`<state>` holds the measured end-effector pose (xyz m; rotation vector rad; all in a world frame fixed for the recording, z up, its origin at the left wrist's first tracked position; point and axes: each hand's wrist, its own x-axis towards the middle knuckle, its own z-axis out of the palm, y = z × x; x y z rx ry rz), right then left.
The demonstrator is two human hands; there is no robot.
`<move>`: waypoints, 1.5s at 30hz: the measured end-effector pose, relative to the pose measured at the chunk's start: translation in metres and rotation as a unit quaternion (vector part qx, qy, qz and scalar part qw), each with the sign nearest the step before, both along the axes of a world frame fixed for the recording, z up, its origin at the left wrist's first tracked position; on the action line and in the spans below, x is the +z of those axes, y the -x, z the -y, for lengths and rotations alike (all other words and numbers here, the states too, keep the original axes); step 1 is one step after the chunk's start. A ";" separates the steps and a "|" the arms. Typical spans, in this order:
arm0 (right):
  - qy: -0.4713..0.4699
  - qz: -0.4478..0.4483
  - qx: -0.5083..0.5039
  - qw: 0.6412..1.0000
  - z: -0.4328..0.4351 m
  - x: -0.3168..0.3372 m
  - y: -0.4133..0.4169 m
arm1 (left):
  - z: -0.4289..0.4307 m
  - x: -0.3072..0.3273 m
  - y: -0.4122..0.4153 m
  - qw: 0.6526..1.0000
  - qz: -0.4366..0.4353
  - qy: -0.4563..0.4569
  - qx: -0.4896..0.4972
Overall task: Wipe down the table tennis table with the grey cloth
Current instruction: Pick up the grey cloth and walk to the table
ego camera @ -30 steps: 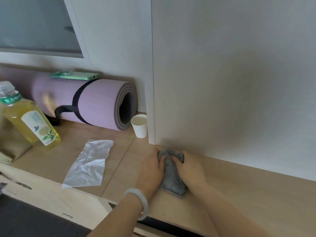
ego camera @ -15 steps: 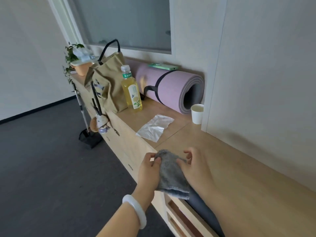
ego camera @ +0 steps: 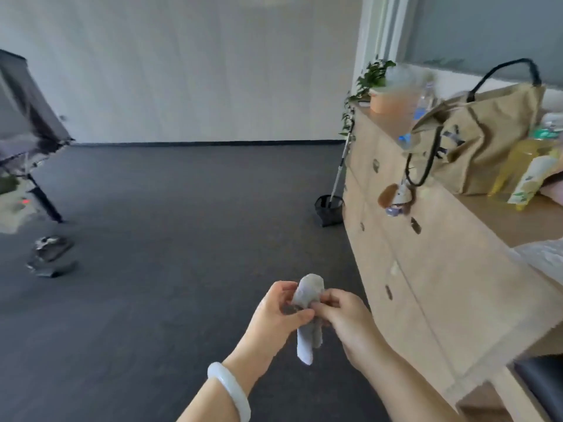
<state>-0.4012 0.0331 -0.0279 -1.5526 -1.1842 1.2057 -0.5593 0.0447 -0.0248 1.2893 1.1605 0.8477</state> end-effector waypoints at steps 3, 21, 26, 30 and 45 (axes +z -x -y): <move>0.012 0.020 0.090 0.996 -0.028 -0.008 0.122 | -0.005 -0.014 0.125 0.985 -0.116 -0.044 0.118; 0.150 -0.056 0.496 0.853 0.002 -0.050 0.765 | 0.109 -0.051 0.664 0.728 0.055 0.028 0.683; 0.360 -0.235 0.509 0.746 -0.032 -0.061 0.910 | 0.091 -0.067 0.782 0.776 -0.100 0.040 0.621; 0.277 -0.161 0.601 0.732 -0.071 -0.062 1.019 | 0.091 -0.070 0.901 0.670 -0.223 0.042 0.707; -0.115 0.170 0.769 0.605 -0.066 -0.096 1.468 | 0.128 -0.115 1.318 0.682 -0.204 0.092 0.696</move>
